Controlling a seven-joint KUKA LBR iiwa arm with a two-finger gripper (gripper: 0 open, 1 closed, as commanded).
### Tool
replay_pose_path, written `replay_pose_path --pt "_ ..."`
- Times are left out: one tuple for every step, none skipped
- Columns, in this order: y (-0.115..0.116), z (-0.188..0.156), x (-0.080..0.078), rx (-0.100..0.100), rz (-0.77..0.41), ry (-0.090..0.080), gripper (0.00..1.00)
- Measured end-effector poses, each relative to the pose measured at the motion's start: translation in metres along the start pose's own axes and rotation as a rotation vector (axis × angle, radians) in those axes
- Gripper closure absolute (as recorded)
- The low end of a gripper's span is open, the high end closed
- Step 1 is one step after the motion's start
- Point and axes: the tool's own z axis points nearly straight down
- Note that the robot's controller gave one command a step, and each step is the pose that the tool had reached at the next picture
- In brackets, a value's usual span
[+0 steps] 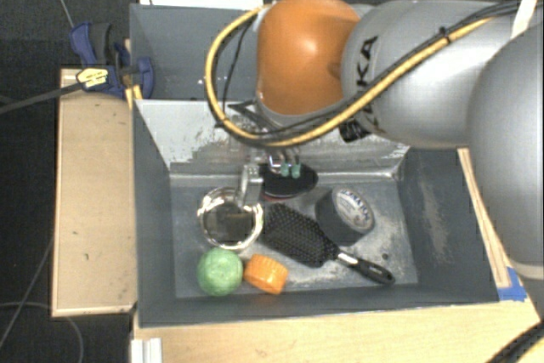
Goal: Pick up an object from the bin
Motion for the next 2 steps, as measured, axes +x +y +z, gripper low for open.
replay_pose_path --pt "-0.001 -0.005 -0.002 -0.001 0.006 -0.008 0.00" --pt "-0.086 0.047 0.018 0.002 -0.366 -0.003 0.00"
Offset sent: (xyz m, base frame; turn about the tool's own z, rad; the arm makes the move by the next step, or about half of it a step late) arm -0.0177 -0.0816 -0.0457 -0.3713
